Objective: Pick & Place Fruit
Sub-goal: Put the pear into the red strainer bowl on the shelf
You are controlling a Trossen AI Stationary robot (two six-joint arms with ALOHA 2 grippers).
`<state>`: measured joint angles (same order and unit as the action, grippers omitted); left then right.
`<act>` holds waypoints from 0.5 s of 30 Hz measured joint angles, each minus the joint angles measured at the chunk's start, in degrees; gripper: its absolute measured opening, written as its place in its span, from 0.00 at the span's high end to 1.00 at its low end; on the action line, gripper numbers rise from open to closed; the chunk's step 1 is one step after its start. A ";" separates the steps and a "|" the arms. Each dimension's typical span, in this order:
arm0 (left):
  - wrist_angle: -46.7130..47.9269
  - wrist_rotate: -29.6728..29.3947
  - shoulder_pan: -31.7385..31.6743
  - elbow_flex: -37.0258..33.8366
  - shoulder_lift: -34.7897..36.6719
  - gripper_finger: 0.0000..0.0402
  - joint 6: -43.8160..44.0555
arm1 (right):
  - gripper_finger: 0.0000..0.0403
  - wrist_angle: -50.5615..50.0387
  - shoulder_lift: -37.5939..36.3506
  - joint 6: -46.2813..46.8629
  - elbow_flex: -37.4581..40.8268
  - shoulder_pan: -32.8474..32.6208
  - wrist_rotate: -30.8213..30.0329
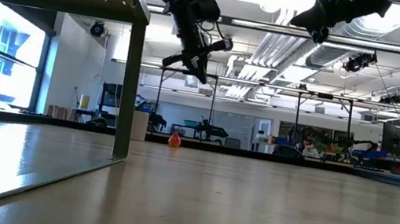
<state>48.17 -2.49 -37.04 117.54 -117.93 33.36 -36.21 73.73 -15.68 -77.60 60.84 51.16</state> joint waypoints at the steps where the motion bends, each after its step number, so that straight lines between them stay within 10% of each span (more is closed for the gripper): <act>1: -0.01 -0.02 -0.02 0.00 0.00 1.00 -0.02 | 0.99 0.08 0.00 -0.13 0.00 0.00 0.02; 15: 18.61 0.08 0.49 -0.12 -1.52 1.00 11.25 | 0.99 0.00 0.02 -0.66 0.00 0.00 -0.16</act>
<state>66.78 -2.41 -36.55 117.41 -119.45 44.61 -36.21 73.76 -16.34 -77.60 60.84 51.00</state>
